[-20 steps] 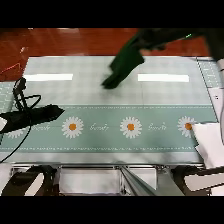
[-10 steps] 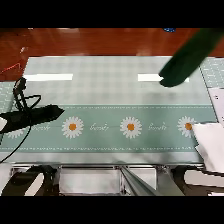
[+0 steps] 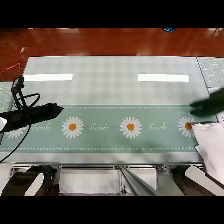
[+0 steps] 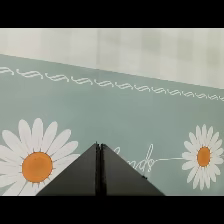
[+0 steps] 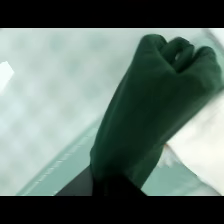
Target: Fold the shirts.
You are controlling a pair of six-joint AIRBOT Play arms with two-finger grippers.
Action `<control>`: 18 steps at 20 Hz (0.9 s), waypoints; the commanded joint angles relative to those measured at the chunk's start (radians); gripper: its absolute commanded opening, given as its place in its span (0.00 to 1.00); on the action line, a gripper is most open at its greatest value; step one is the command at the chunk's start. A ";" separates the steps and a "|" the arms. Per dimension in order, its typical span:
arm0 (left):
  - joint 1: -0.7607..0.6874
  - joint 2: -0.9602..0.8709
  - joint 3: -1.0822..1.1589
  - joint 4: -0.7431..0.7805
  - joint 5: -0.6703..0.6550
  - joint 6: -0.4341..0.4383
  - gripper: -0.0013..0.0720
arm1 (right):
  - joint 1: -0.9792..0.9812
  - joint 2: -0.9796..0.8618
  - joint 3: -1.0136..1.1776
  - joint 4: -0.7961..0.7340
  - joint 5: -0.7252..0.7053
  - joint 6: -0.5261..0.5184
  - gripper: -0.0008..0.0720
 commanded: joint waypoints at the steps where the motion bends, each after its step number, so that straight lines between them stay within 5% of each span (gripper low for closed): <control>1: 0.001 0.000 0.000 0.000 0.032 0.000 0.05 | -0.244 0.189 -0.288 -0.204 0.038 -0.078 0.04; 6: 0.001 0.000 0.000 0.001 0.046 0.003 0.05 | -0.392 0.296 -0.497 -0.508 0.037 -0.137 0.04; 7: 0.001 0.000 0.000 0.001 0.046 0.003 0.05 | -0.381 0.296 -0.509 -0.570 0.037 -0.137 0.19; 8: 0.001 0.000 0.000 0.000 0.046 0.003 0.05 | -0.375 0.296 -0.517 -0.625 0.036 -0.131 0.57; 9: 0.002 0.000 0.000 0.004 0.054 0.003 0.05 | -0.376 0.293 -0.518 -0.637 0.034 -0.136 0.58; 12: 0.009 -0.001 0.003 0.004 0.173 0.003 0.05 | -0.375 0.282 -0.512 -0.591 -0.023 -0.120 0.56; 15: 0.051 -0.055 0.102 0.004 0.263 0.040 0.05 | -0.371 0.223 -0.441 -0.118 -0.200 -0.078 0.04; 17: 0.058 -0.152 0.266 0.004 0.222 0.096 0.05 | -0.248 0.161 -0.377 0.235 -0.365 -0.121 0.04; 18: 0.046 -0.219 0.374 0.003 0.179 0.109 0.05 | -0.120 0.129 -0.333 0.283 -0.432 -0.140 0.04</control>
